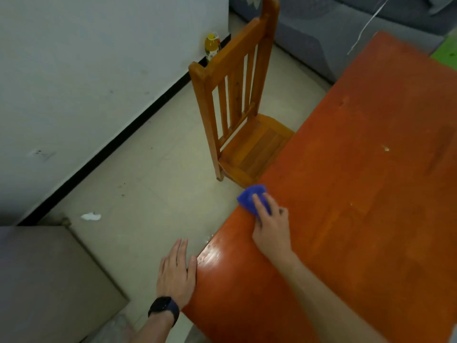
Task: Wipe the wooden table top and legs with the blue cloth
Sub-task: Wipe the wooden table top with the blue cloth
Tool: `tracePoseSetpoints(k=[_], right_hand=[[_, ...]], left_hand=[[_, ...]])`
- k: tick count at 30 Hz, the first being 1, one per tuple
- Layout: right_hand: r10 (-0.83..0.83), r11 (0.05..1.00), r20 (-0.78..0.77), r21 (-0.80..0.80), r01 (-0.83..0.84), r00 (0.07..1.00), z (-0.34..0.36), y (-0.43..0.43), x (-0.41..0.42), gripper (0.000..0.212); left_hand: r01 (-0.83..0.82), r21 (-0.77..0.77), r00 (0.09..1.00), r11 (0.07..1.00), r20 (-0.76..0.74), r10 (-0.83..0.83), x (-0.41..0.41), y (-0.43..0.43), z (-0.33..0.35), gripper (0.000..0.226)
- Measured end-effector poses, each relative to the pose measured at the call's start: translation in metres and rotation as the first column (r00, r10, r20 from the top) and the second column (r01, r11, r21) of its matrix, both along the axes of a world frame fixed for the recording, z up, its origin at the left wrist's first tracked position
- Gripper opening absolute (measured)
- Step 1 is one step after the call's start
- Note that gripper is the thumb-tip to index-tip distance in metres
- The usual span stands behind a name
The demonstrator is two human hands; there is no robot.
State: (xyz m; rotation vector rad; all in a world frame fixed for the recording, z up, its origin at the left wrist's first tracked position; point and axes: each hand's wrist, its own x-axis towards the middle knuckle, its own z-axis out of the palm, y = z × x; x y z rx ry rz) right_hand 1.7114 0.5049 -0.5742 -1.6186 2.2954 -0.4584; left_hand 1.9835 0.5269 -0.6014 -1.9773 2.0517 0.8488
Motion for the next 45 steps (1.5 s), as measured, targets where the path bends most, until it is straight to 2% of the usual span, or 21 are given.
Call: tracePoseSetpoints(k=[4,6,8,10,12,15,18,20,23,25,27,29,31,32,34,35,38,39,41,43,45], right_hand=[[0.348,0.924,0.283,0.059,-0.379,0.894,0.016,0.039,0.070,0.065],[0.346,0.922,0.348,0.047,-0.385,0.871,0.020,0.031,0.052,0.064],[0.150,0.985,0.252,0.049,-0.168,0.956,0.022,0.017,0.019,0.060],[-0.002,0.984,0.086,0.175,-0.014,0.996,0.022,0.017,0.006,0.061],[0.059,0.975,0.027,0.212,-0.063,0.998,0.024,0.030,0.031,0.068],[0.327,0.942,-0.020,0.092,-0.324,0.945,0.022,0.074,0.102,0.082],[0.590,0.786,0.141,0.125,-0.606,0.795,0.016,0.123,0.153,0.080],[0.554,0.732,0.417,0.167,-0.660,0.720,0.010,0.149,0.158,0.074],[0.117,0.859,0.773,0.236,-0.454,0.624,0.025,0.176,0.133,0.069],[-0.092,0.937,0.822,0.262,-0.230,0.562,0.038,0.190,0.093,0.067],[-0.130,0.987,0.727,0.159,0.020,0.674,0.042,0.209,0.042,0.071],[-0.234,0.969,0.428,0.030,0.245,0.873,0.031,0.234,-0.007,0.068],[-0.397,0.918,0.166,0.092,0.386,0.903,0.024,0.268,-0.029,0.069],[-0.415,0.904,0.122,0.164,0.394,0.902,0.023,0.286,-0.025,0.071],[-0.324,0.934,0.254,0.236,0.267,0.911,0.025,0.313,0.005,0.074],[-0.264,0.949,0.406,0.271,0.161,0.875,0.028,0.325,0.021,0.072],[-0.197,0.939,0.796,0.320,-0.123,0.572,0.033,0.347,0.053,0.054],[-0.255,0.949,0.823,0.314,-0.033,0.507,0.032,0.352,0.050,0.057],[-0.407,0.904,0.791,0.275,0.327,0.457,0.037,0.364,0.027,0.065],[-0.541,0.769,0.690,0.176,0.614,0.480,0.044,0.380,-0.012,0.058],[-0.698,0.627,0.529,0.126,0.769,0.483,0.043,0.399,-0.050,0.059]], left_hand=[[-0.043,0.019,0.999,0.999,-0.011,0.043,0.028,0.028,0.008,0.081],[-0.067,0.025,0.997,0.997,-0.024,0.068,0.038,0.038,0.014,0.073],[-0.092,0.011,0.995,0.996,-0.031,0.093,0.045,0.047,0.019,0.066],[-0.087,-0.038,0.995,0.995,-0.047,0.085,0.050,0.057,0.024,0.066],[-0.048,-0.091,0.996,0.995,-0.075,0.041,0.054,0.067,0.027,0.064],[-0.127,-0.123,0.984,0.984,-0.142,0.109,0.055,0.084,0.034,0.049],[-0.337,-0.079,0.915,0.938,-0.261,0.307,0.055,0.101,0.043,0.044],[-0.391,-0.012,0.878,0.920,-0.305,0.369,0.053,0.110,0.050,0.046],[-0.274,-0.010,0.932,0.962,-0.251,0.263,0.044,0.128,0.053,0.051],[-0.105,-0.100,0.985,0.989,-0.148,0.090,0.031,0.140,0.052,0.058],[0.121,-0.134,0.991,0.984,-0.036,-0.127,0.014,0.149,0.053,0.067],[0.308,-0.060,0.951,0.950,0.057,-0.304,-0.008,0.157,0.058,0.068],[0.428,0.033,0.895,0.903,0.127,-0.428,-0.027,0.165,0.059,0.060],[0.444,0.056,0.881,0.894,0.154,-0.447,-0.037,0.168,0.059,0.058],[0.396,0.082,0.894,0.915,0.195,-0.404,-0.048,0.171,0.062,0.058],[0.381,0.084,0.898,0.921,0.203,-0.390,-0.052,0.175,0.064,0.059],[0.411,0.103,0.879,0.906,0.219,-0.424,-0.055,0.185,0.065,0.061],[0.439,0.103,0.864,0.893,0.224,-0.451,-0.054,0.189,0.066,0.061],[0.476,0.115,0.843,0.872,0.225,-0.489,-0.051,0.197,0.066,0.060],[0.503,0.143,0.819,0.852,0.236,-0.523,-0.047,0.202,0.068,0.062],[0.518,0.182,0.798,0.836,0.248,-0.549,-0.044,0.204,0.071,0.066]])
